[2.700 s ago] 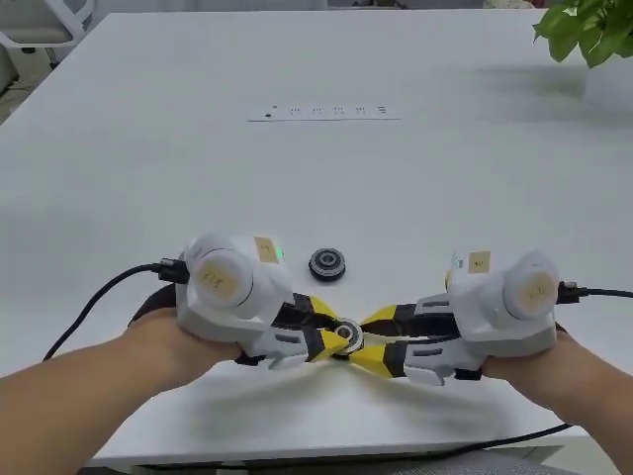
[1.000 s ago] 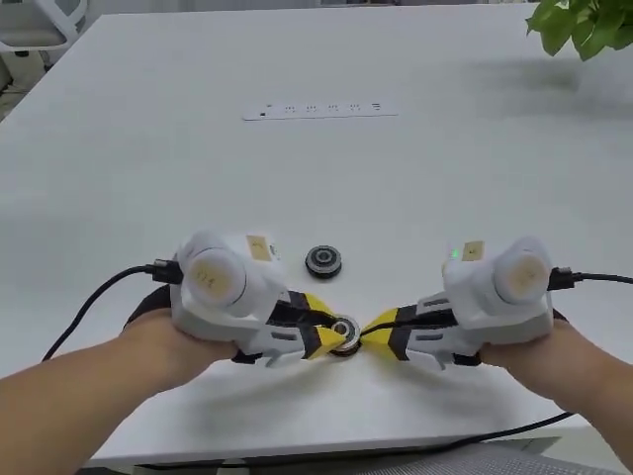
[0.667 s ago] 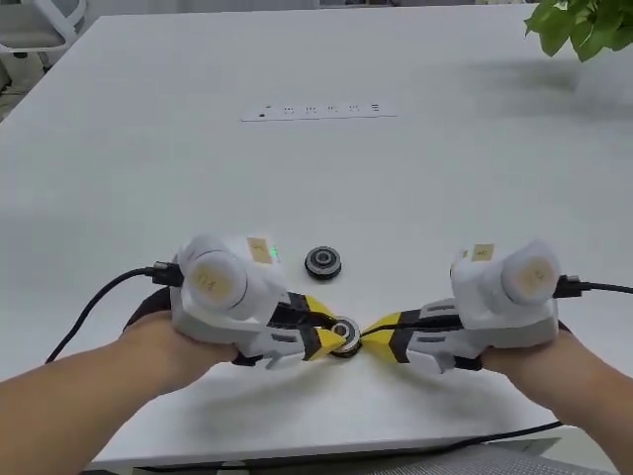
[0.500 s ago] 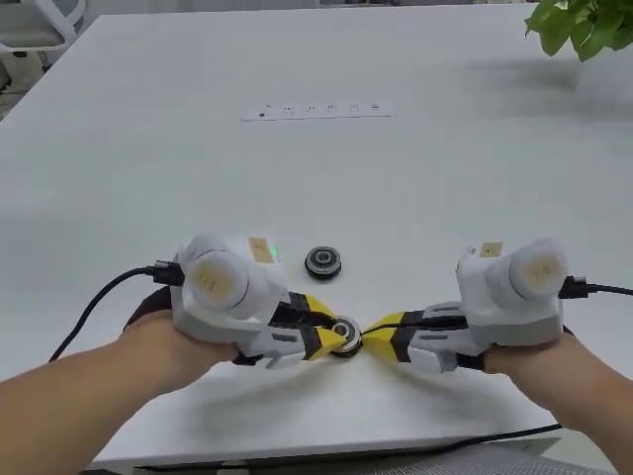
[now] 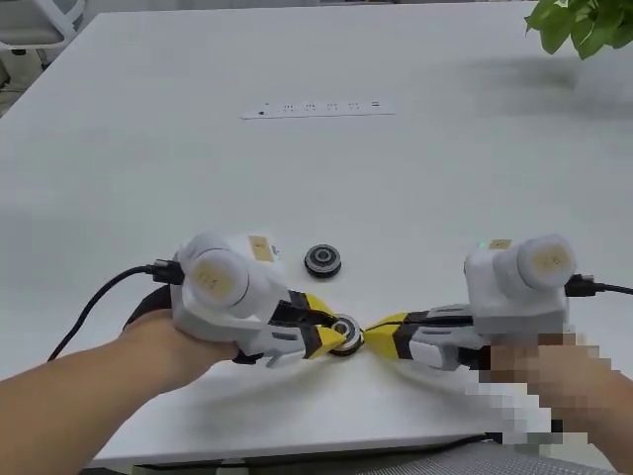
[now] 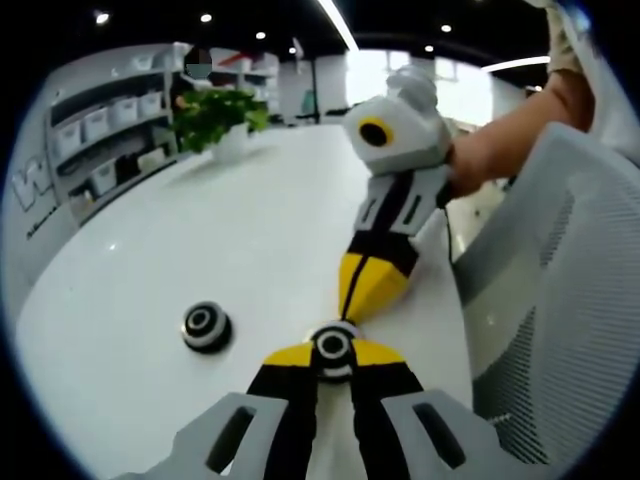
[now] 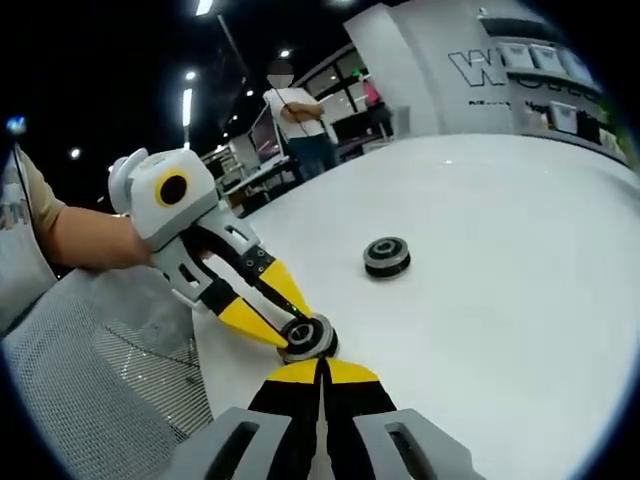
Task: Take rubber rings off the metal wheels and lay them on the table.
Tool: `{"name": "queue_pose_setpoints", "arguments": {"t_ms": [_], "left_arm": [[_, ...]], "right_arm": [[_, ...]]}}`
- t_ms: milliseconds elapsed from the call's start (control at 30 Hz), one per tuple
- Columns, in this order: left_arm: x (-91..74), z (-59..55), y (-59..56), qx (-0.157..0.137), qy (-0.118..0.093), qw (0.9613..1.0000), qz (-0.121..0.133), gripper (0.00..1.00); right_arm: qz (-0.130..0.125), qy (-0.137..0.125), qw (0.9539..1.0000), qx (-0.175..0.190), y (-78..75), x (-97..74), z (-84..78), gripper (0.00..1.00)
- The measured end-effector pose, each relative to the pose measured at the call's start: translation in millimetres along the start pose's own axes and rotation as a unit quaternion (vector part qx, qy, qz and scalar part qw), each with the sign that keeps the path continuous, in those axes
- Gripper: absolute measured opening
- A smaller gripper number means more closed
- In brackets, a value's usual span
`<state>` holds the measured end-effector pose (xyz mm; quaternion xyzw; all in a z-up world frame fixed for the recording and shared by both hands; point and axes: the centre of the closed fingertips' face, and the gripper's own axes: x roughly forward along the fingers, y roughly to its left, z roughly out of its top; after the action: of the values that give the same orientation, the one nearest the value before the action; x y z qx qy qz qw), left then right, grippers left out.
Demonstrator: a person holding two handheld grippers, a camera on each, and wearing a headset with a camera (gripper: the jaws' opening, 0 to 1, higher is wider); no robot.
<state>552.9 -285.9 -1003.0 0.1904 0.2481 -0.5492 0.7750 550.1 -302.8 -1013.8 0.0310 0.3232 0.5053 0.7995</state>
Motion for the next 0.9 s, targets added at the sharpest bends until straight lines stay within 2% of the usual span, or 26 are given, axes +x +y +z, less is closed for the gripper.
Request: {"name": "queue_pose_setpoints", "arguments": {"t_ms": [67,167,233,333,600,900], "left_arm": [[0.1,0.0,0.0,-0.002,0.0,1.0,0.0,0.11],[0.3,0.0,0.1,-0.003,0.0,1.0,0.002,0.11],[0.4,0.1,0.0,-0.003,0.001,1.0,0.003,0.11],[0.7,0.2,-0.2,-0.003,0.001,1.0,0.004,0.11],[1.5,0.5,-0.5,-0.002,0.003,1.0,0.007,0.11],[1.3,0.4,-0.9,0.0,0.003,1.0,0.006,0.11]], "right_arm": [[0.002,-0.009,0.9996,0.026,-0.4,0.3,1.7,0.0],[0.013,-0.04,0.9962,0.076,-0.7,-0.7,9.6,0.0],[0.01,-0.034,0.9969,0.07,-0.7,-0.1,7.6,0.0],[0.014,-0.04,0.9955,0.085,1.9,0.0,9.5,0.0],[0.021,-0.043,0.9964,0.069,12.4,0.4,14.2,0.0],[0.031,-0.042,0.9965,0.065,12.7,2.5,13.3,0.0]]}}
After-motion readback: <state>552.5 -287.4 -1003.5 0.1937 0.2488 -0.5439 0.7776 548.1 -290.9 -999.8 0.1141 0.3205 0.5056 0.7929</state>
